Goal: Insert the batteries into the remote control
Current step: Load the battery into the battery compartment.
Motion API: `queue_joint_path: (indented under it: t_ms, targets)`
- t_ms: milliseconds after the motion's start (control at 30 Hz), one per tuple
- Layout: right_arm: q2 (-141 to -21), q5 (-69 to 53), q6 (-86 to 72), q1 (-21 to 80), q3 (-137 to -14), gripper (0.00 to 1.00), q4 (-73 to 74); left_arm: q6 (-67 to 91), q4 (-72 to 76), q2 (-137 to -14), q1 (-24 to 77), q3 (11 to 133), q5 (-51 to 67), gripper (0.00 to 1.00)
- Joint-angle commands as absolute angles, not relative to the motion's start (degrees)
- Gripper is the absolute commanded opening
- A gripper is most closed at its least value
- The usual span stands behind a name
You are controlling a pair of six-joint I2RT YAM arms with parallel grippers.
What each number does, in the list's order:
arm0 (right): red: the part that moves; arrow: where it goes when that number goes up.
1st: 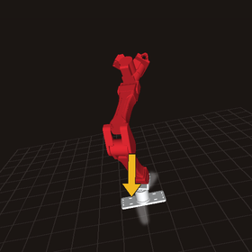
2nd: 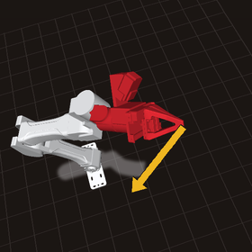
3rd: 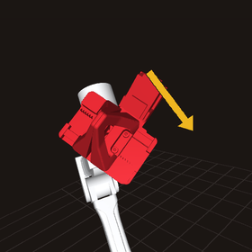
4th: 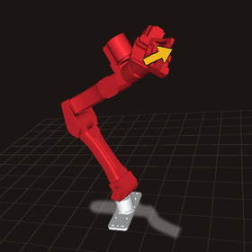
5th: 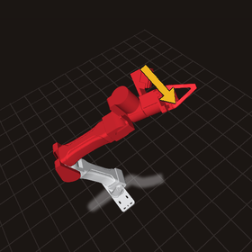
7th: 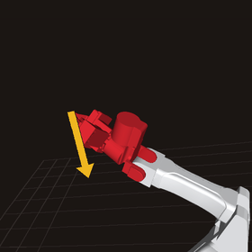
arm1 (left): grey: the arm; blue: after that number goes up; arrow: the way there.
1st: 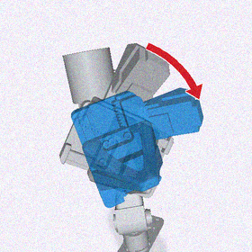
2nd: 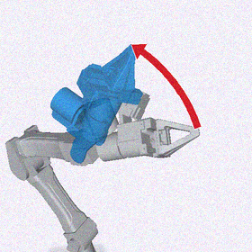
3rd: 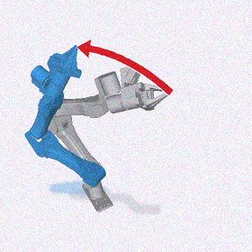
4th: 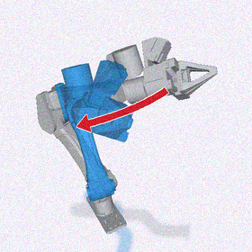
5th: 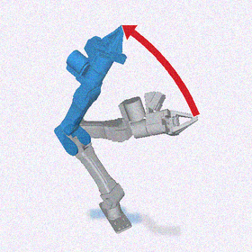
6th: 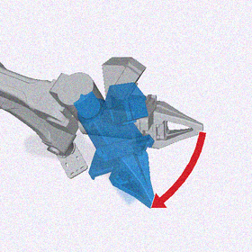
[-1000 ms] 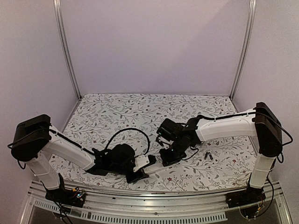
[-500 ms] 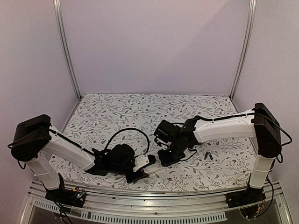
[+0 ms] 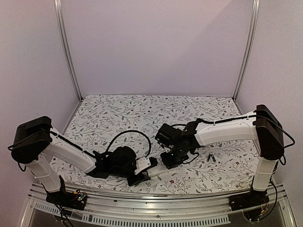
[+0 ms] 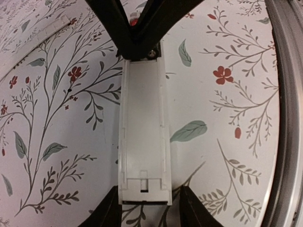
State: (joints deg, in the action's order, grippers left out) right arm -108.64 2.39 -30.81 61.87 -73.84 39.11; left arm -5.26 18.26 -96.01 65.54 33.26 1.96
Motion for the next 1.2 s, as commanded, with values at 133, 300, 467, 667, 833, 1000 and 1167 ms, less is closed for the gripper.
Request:
queue_joint_path:
  t_ms: [133,300,467,667,833,1000,1167]
  targets:
    - [-110.83,5.0,-31.25,62.06,-71.92,0.12,42.63,-4.71,18.38,-94.33,65.6,32.44,1.54,0.41]
    - [-110.79,5.06,-31.03,62.07,-71.92,0.11,42.71,-5.03,18.35,-94.47,65.5,32.7,1.6,0.41]
    - [-109.64,2.23,-28.97,62.09,-72.68,0.13,41.06,-5.68,17.89,-94.8,65.46,33.12,1.79,0.41]
    - [-108.11,0.56,-27.47,62.05,-75.74,0.16,39.8,-6.08,17.76,-95.3,65.1,33.66,2.05,0.41]
    - [-107.93,0.61,-27.24,62.05,-75.51,0.18,40.28,-5.87,17.72,-95.56,65.05,34.01,2.33,0.41]
    - [-107.33,2.2,-27.9,62.06,-74.95,0.17,41.59,-5.62,17.45,-95.49,65.04,33.92,2.31,0.41]
    - [-106.51,3.05,-28.84,62.13,-74.43,0.16,42.36,-5.71,17.62,-95.67,65.04,33.87,2.29,0.41]
